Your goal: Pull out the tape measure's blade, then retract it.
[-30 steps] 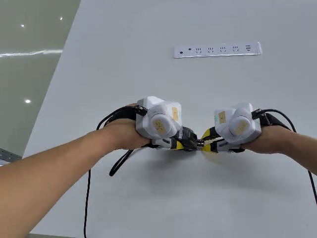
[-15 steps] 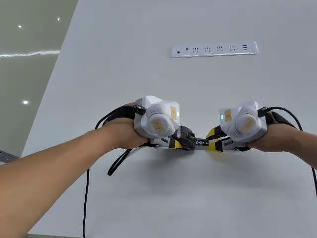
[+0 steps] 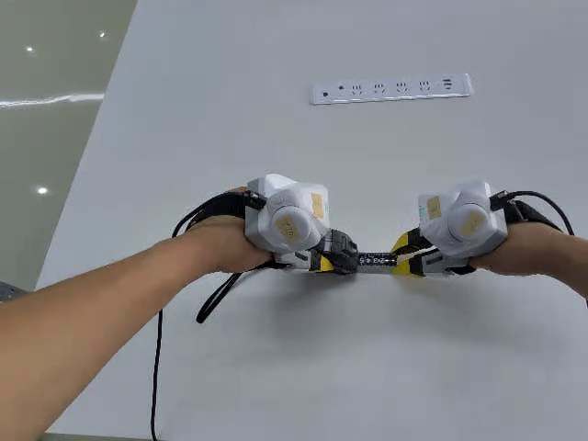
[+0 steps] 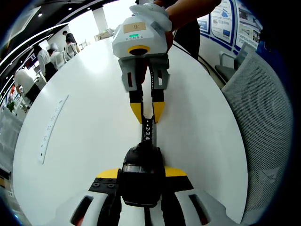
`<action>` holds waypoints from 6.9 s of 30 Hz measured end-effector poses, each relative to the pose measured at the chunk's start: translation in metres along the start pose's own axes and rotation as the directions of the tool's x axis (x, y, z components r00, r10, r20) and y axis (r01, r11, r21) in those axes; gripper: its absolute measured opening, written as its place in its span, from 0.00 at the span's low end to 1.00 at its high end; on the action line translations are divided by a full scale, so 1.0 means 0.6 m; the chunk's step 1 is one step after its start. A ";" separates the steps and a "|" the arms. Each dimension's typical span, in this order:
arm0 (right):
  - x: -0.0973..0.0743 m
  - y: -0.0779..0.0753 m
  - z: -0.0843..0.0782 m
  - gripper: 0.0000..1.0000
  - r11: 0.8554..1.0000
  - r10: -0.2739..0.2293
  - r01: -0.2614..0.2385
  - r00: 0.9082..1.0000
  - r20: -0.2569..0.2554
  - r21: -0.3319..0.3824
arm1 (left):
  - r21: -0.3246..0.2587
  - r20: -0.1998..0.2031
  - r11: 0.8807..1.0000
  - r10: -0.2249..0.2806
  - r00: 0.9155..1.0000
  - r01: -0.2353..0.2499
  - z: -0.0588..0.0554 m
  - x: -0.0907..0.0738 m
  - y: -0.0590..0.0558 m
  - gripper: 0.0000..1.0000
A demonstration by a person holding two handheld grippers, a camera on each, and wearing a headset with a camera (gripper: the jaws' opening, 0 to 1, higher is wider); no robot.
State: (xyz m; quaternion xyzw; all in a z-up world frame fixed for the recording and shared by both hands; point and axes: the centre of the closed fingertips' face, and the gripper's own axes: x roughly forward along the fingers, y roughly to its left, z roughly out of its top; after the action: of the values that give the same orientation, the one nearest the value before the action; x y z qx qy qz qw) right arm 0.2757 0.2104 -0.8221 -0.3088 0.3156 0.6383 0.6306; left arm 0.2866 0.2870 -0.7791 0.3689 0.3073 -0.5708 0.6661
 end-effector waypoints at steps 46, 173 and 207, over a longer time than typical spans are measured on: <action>-0.074 0.004 -0.091 0.09 0.993 0.017 -0.013 0.999 -0.036 0.116 | 0.015 -0.014 1.000 -0.010 1.000 0.010 0.001 0.003 -0.001 0.28; -0.177 0.017 -0.207 0.23 0.986 -0.060 0.094 0.972 -0.228 0.137 | -0.258 0.004 0.959 0.127 0.992 -0.122 -0.006 -0.031 0.006 0.52; -0.258 0.099 -0.130 0.58 0.805 -0.346 0.348 0.933 -0.096 0.481 | -0.637 -0.029 0.716 0.348 0.937 -0.285 -0.009 -0.131 -0.053 0.73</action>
State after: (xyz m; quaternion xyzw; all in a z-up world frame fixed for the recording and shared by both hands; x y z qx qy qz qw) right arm 0.2182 0.0537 -0.7461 -0.1922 0.4063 0.4105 0.7934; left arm 0.2429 0.3313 -0.7210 0.1435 0.3821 -0.3279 0.8520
